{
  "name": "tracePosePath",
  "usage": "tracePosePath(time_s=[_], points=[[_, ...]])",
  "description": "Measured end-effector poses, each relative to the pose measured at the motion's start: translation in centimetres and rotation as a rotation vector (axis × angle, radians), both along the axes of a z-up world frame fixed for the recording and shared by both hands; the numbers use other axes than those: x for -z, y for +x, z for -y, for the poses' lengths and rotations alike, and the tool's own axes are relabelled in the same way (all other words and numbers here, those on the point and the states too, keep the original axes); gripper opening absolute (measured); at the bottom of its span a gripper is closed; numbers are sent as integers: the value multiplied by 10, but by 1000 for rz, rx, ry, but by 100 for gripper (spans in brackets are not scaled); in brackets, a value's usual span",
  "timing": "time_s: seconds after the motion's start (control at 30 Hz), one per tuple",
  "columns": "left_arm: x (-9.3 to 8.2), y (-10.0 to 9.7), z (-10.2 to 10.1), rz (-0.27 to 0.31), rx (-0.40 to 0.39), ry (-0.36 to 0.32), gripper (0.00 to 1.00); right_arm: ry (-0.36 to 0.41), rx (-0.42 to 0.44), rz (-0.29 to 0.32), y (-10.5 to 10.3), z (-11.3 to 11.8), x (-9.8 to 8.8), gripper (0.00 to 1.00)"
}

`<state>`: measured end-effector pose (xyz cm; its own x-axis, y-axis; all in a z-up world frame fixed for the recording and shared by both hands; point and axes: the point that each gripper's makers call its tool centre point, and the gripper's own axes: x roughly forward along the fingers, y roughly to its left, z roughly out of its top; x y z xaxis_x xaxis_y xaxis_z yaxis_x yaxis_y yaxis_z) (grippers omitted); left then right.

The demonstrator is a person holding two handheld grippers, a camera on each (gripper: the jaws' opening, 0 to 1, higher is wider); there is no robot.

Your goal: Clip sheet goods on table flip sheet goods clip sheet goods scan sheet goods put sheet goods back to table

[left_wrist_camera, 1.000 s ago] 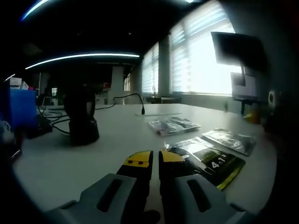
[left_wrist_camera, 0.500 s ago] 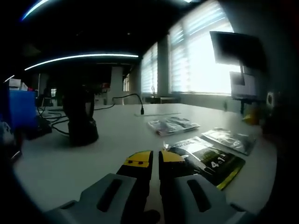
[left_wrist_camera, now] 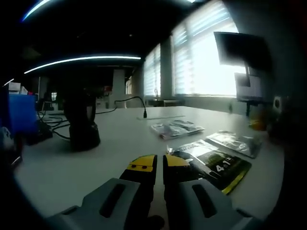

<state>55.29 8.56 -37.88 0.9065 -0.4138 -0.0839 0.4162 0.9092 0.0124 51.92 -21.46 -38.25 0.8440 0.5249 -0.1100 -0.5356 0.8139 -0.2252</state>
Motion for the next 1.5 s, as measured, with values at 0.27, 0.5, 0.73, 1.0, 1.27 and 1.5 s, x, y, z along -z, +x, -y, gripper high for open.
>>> tracePosePath(time_s=[0.27, 0.5, 0.73, 1.0, 1.27, 1.5], points=[[-2, 0, -2, 23, 18, 14, 0, 35, -8, 3, 1, 1, -3, 0], [-6, -3, 1, 54, 39, 29, 0, 25, -6, 6, 2, 1, -2, 0], [-12, -4, -4, 72, 36, -13, 0, 21, -5, 7, 2, 2, -2, 0], [-8, -6, 5, 107, 64, 105, 0, 18, -3, 9, 3, 3, -1, 0], [-7, -5, 4, 93, 59, 79, 0, 20, -5, 10, 6, 6, -1, 0], [-8, -6, 4, 101, 64, 82, 0, 19, 6, 21, 8, 9, -2, 0]])
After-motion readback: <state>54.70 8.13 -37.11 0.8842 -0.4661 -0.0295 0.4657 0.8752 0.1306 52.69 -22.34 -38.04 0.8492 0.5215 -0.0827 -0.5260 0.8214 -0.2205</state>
